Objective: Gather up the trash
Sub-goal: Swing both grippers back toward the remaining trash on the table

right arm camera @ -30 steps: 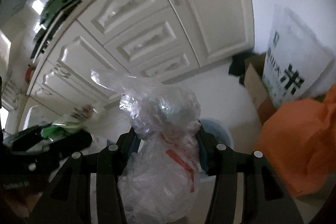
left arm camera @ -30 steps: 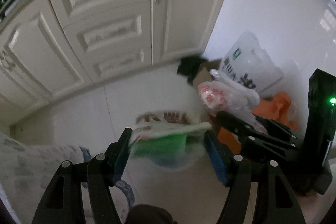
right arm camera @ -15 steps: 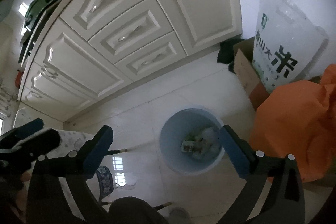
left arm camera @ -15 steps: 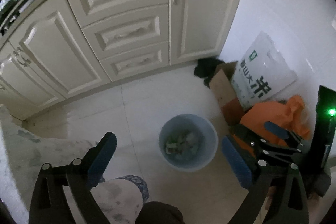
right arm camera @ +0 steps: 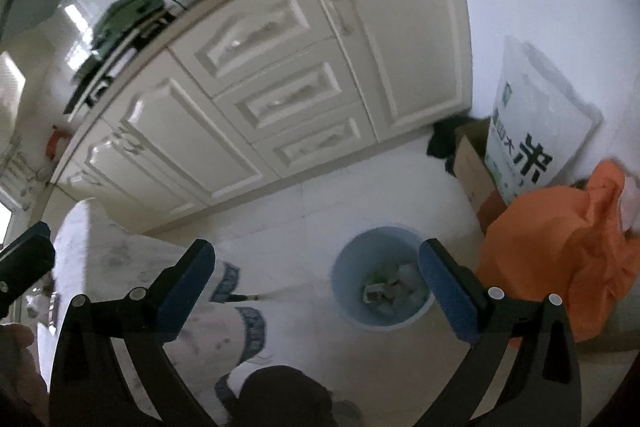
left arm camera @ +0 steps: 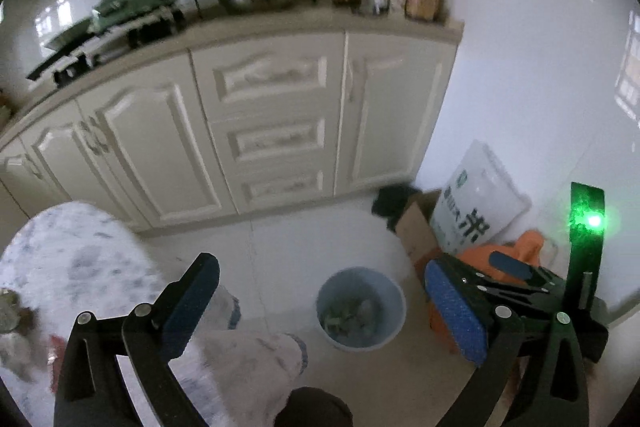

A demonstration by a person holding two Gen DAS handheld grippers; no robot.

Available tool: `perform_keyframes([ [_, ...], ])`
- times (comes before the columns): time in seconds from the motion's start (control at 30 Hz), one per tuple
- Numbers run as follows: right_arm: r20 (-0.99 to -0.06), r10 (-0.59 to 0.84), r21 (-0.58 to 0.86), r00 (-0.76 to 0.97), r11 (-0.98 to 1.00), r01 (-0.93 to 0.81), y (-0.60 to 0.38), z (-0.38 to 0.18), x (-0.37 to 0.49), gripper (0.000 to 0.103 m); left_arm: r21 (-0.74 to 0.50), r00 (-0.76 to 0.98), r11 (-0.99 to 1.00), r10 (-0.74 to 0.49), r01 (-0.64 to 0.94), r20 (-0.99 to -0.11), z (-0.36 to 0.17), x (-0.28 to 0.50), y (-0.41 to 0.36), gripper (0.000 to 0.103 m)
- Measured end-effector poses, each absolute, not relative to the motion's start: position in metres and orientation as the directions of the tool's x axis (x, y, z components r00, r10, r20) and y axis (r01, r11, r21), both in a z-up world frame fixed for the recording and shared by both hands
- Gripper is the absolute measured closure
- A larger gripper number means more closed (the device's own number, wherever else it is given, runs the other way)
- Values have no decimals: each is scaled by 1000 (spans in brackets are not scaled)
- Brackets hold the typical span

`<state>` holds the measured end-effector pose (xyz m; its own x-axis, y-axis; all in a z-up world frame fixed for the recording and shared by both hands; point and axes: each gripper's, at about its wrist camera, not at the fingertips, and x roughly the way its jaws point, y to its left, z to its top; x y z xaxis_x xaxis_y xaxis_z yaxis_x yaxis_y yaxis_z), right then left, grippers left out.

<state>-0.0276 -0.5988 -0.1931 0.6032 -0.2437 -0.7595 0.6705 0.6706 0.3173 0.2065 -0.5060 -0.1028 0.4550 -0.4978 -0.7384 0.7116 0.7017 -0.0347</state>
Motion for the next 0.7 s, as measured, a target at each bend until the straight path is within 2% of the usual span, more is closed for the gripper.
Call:
perform_keyframes([
  [0.37,-674,-246,283,696,785,551,-507,-116,-6,0,-18,621,766,-535,643,-573,-34,125,-337,1],
  [0.7,-570,-220,225,792,885,408,-404,-58,18,0,-13,772,864,-457,504,-441,-16,51,-201,1],
])
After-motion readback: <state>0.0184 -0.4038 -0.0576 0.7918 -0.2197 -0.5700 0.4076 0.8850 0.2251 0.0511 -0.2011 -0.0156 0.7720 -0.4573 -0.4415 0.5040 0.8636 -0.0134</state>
